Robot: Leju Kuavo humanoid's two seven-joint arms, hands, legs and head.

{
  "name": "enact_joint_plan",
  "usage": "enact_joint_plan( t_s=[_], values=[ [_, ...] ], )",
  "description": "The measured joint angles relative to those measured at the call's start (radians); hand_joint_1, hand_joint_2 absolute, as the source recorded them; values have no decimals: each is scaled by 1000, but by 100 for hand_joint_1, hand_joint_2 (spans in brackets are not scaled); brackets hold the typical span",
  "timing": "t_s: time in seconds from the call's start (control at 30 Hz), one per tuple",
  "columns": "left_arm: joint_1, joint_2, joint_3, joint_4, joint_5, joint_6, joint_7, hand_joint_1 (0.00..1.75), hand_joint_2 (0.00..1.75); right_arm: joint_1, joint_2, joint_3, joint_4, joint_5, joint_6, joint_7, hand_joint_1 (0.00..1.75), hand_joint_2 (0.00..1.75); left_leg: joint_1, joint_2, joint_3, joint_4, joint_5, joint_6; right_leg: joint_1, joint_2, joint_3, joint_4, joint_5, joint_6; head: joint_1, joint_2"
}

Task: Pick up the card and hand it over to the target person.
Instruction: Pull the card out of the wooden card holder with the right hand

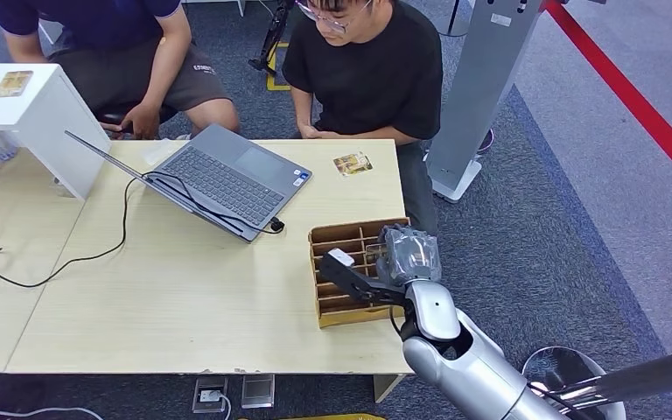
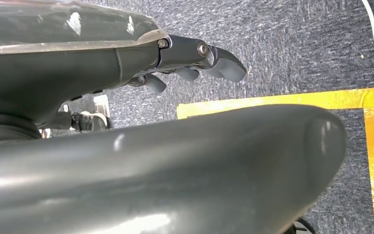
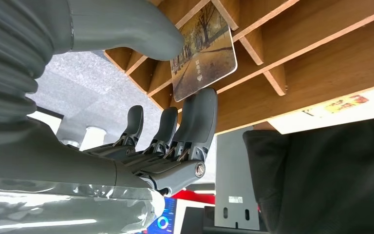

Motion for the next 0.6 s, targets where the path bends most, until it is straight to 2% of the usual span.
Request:
enact_joint_plan(
  t_s=[0.47, 0.6],
  values=[
    [0, 0, -1, 0, 3, 2, 3, 0, 0, -1, 3, 3, 10, -10, -4, -11, 92, 175, 0, 1, 0, 0, 0, 0, 0, 1, 0, 0, 0, 0, 0, 0],
    [0, -2, 6, 0, 9, 5, 6, 0, 0, -4, 8, 5, 17, -8, -9, -19, 102, 175, 0, 0, 0, 0, 0, 0, 0, 0, 0, 0, 0, 0, 0, 0]
  ],
)
